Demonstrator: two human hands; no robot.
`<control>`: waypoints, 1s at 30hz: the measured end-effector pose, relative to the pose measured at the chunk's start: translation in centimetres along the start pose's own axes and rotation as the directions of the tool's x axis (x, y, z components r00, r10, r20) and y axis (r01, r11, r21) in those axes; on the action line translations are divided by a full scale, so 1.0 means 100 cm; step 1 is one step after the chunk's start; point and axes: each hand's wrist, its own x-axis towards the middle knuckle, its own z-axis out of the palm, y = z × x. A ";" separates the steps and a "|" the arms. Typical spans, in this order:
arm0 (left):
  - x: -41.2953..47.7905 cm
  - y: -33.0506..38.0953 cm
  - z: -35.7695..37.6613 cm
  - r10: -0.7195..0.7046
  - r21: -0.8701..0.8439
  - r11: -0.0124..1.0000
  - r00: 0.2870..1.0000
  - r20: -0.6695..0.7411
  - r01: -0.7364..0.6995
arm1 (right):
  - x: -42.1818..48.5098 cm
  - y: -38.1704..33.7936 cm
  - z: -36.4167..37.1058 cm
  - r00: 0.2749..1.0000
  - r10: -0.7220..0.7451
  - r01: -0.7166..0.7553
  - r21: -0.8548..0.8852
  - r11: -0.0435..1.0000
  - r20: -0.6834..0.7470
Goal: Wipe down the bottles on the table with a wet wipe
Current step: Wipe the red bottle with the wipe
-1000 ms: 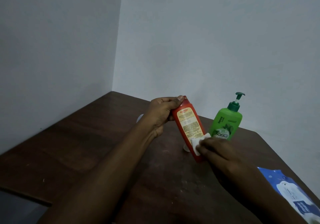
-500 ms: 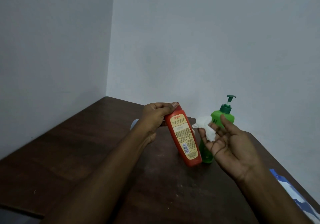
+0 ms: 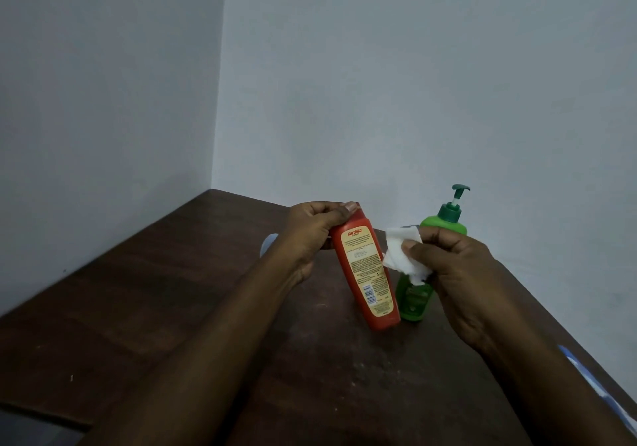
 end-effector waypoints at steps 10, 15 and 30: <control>0.000 -0.002 -0.001 -0.027 -0.006 1.000 0.999 0.021 0.027 | -0.001 0.036 0.013 0.630 -0.643 0.619 -0.782 0.078 0.435; 0.006 0.000 -0.007 -0.048 -0.014 0.999 0.999 -0.017 0.048 | -0.019 0.077 -0.002 0.488 -0.422 0.745 -0.617 -0.255 0.764; 0.006 -0.004 -0.006 -0.054 -0.017 0.998 0.998 -0.017 0.053 | -0.013 0.044 0.025 0.813 -0.196 0.582 -0.778 0.239 0.548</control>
